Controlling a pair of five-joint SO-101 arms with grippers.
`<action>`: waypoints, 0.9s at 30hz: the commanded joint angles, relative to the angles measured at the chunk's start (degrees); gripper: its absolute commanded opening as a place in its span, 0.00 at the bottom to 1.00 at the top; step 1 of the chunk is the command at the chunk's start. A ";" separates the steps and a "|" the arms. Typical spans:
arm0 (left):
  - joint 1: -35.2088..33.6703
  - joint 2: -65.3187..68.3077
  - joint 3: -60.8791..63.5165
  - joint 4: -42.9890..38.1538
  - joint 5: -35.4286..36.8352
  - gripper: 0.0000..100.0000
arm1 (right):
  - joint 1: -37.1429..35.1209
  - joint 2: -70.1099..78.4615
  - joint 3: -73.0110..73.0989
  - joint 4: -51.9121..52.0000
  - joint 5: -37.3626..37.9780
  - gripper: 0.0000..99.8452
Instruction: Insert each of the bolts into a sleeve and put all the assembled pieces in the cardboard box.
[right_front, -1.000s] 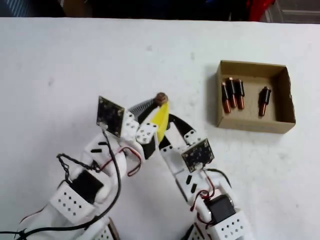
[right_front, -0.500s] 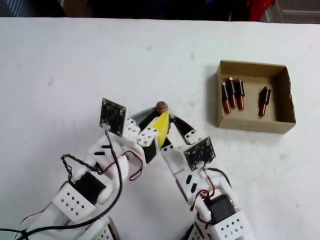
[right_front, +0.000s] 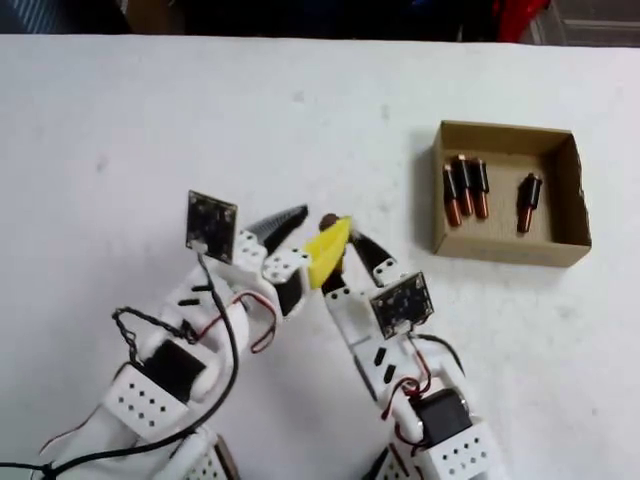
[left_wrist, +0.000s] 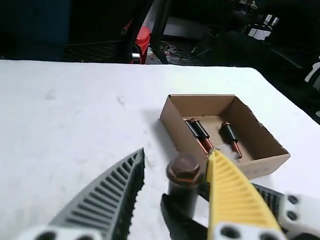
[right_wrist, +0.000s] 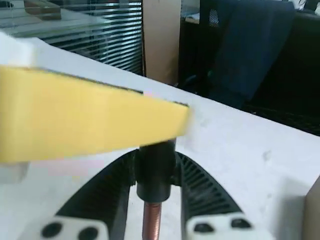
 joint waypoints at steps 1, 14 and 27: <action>-1.19 -0.13 -2.73 0.18 0.53 0.22 | 0.66 -0.40 0.35 -1.01 -0.53 0.02; -8.40 -8.04 -9.32 2.81 0.53 0.22 | 0.66 -0.40 0.35 3.91 -0.09 0.02; -14.11 -27.12 -9.41 27.78 -6.86 0.05 | 0.75 -0.40 0.35 7.25 -0.09 0.02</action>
